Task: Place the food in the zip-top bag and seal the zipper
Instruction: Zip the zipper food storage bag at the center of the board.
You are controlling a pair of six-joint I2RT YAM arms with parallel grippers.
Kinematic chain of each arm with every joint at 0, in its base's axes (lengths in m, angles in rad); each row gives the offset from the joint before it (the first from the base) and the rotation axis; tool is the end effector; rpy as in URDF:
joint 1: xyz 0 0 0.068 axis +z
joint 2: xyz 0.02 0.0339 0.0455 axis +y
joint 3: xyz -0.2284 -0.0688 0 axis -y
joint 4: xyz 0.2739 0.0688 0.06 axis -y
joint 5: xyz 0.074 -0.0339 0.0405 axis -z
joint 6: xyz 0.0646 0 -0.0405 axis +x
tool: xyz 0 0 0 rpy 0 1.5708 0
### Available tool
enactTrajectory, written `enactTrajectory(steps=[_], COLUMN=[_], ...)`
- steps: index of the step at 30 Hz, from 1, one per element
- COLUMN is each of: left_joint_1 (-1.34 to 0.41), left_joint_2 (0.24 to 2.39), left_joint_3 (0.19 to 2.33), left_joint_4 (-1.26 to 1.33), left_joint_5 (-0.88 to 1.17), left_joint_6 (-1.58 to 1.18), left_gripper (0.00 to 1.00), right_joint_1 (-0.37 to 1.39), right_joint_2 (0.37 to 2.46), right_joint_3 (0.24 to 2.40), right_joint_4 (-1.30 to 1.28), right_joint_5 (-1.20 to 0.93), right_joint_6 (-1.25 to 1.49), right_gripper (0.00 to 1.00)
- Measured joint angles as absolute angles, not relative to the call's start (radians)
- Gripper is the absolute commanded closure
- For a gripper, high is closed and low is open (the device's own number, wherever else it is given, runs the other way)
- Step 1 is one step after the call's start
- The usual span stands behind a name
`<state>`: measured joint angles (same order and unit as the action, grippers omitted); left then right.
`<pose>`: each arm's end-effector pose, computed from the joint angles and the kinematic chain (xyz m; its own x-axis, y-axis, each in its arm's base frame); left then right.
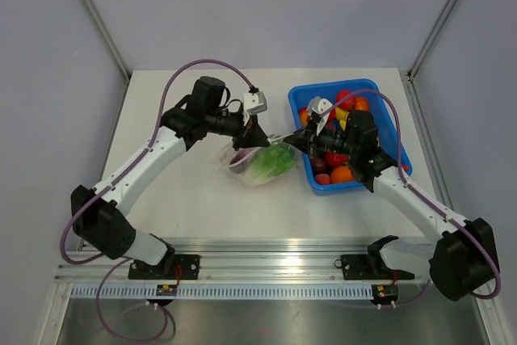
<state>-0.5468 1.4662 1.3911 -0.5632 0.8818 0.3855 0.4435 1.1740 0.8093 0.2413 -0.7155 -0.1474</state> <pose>0.2869 -0.2330 0.3114 -0.1482 0.3701 -0.9171 0.9883 0.0880 -0.1242 0.2807 0.1802 0.2674 0.0240 -0.1113 -0.9935 -0.9183 0.3903 -0.0659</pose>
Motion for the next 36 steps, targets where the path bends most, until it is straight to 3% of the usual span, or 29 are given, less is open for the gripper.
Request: enactTrajectory(steps=[23,36], left_joint_1=[-0.247,-0.075], left_joint_2=[1.158,1.122], left_joint_3=[1.073,0.991], left_joint_4=[-0.505,-0.451], left_joint_5=[0.769,0.731], left_joint_6=[0.184,0.09], left_gripper=[1.0,1.0], right_joint_1=[0.442,0.439], right_joint_2=[1.175,1.198], right_joint_3=[0.789,0.773], right_joint_4=[0.317,0.359], right_joint_5=[-0.614,-0.564], right_joint_6=[-0.095,-0.065], right_gripper=[1.0,1.0])
